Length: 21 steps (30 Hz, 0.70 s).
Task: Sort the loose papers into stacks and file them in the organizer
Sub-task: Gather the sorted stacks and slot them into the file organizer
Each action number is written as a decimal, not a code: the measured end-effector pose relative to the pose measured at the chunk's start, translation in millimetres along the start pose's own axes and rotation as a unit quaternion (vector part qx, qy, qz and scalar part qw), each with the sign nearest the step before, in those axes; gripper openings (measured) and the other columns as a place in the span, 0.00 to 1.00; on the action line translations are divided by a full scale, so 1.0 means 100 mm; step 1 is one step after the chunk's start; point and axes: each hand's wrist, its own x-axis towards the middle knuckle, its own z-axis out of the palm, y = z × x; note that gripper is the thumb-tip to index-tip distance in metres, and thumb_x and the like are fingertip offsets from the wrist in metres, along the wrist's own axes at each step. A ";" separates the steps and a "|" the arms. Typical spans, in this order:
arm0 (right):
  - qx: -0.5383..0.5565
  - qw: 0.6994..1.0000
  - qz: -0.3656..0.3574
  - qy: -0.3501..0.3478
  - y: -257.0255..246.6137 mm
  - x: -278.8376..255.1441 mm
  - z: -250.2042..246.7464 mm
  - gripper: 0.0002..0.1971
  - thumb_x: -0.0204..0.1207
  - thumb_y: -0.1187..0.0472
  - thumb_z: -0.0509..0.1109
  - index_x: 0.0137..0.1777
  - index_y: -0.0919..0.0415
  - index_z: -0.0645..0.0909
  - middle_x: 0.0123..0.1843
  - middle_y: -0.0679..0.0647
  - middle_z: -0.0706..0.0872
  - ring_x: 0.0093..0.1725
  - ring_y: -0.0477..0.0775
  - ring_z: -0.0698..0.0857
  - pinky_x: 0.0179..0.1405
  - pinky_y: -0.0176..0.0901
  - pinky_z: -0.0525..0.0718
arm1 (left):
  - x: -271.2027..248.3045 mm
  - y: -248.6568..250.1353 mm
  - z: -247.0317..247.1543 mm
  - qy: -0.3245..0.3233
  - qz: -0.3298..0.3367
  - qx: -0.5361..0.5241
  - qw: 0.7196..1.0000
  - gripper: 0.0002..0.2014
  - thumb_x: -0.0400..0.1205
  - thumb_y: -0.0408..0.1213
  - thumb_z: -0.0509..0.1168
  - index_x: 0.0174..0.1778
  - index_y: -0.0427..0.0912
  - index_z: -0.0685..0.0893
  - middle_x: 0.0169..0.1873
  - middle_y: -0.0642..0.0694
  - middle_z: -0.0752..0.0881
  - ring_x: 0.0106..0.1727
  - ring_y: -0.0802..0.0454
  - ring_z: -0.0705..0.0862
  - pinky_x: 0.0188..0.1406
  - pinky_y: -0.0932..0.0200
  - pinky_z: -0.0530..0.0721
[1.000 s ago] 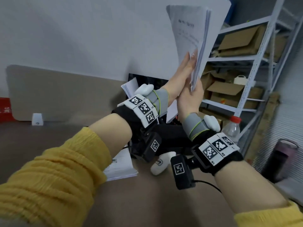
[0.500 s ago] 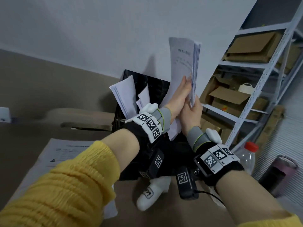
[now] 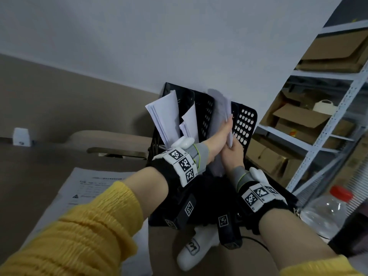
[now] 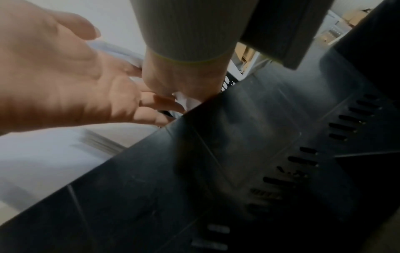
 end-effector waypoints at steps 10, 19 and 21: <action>0.005 0.997 -0.078 0.014 -0.55 -0.32 -0.07 0.16 0.80 0.63 0.62 0.66 0.56 0.81 0.60 0.51 0.88 0.61 0.48 0.84 0.61 0.39 0.81 | -0.47 0.08 -0.08 0.020 0.053 0.050 0.997 0.25 0.89 0.55 0.44 0.68 0.40 0.74 0.51 0.44 0.82 0.63 0.54 0.76 0.52 0.68 0.70; -0.070 0.970 -0.224 0.065 -1.01 -0.83 0.37 0.11 0.72 0.68 0.65 0.50 0.58 0.85 0.51 0.46 0.78 0.52 0.51 0.74 0.52 0.27 0.68 | -1.06 0.19 -0.89 0.115 0.108 0.216 0.964 0.07 0.86 0.44 0.57 0.52 0.45 0.77 0.34 0.50 0.83 0.33 0.50 0.85 0.36 0.59 0.74; -0.020 0.974 -0.227 0.002 -1.10 -0.99 0.55 0.11 0.74 0.71 0.64 0.45 0.56 0.84 0.48 0.50 0.82 0.45 0.47 0.75 0.45 0.21 0.69 | -1.22 0.16 -1.12 0.152 0.087 0.233 0.957 0.07 0.84 0.42 0.58 0.48 0.44 0.78 0.31 0.49 0.82 0.26 0.49 0.83 0.27 0.63 0.69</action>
